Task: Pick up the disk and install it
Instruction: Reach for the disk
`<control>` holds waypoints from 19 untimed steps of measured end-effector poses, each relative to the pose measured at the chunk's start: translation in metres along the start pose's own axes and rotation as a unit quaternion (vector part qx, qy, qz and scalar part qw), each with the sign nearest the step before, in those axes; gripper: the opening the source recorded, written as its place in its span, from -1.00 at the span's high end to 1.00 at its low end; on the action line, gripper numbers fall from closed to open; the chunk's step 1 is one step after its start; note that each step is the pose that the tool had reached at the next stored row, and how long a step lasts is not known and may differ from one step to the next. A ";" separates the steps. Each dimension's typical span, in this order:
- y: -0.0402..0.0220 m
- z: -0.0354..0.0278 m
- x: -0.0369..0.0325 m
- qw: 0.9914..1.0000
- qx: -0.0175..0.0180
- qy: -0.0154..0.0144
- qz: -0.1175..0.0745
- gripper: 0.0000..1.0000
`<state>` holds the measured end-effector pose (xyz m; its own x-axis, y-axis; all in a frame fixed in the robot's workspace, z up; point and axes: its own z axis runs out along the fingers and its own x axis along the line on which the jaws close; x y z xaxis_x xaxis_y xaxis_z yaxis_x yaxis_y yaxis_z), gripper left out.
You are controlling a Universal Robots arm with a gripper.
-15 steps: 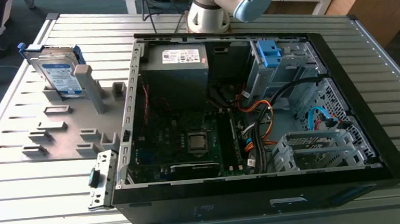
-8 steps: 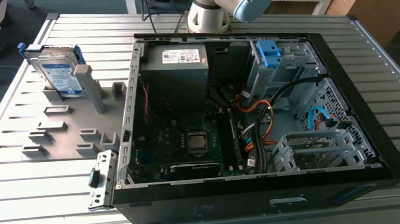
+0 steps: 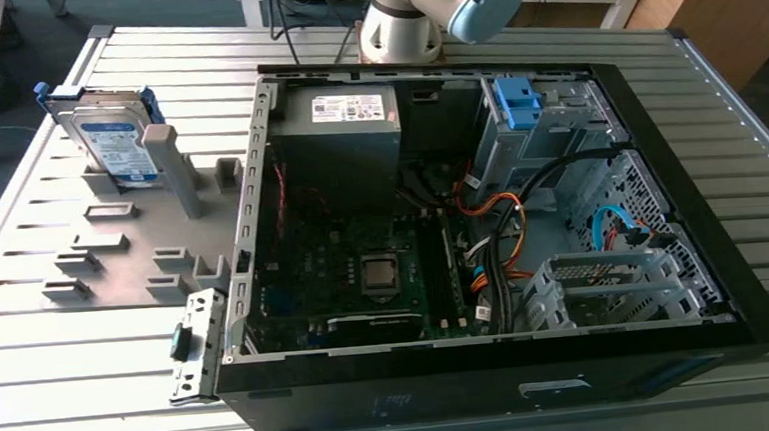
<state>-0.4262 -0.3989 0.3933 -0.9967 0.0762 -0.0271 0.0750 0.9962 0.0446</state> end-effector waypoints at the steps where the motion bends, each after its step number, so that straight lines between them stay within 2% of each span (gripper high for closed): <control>1: -0.0001 0.0000 0.0009 1.000 0.000 0.000 0.000 0.79; 19: -0.0013 -0.0005 0.0173 1.000 0.000 0.000 0.000 0.79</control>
<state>-0.4436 -0.3990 0.3932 -0.9967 0.0762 -0.0272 0.0750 0.9962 0.0446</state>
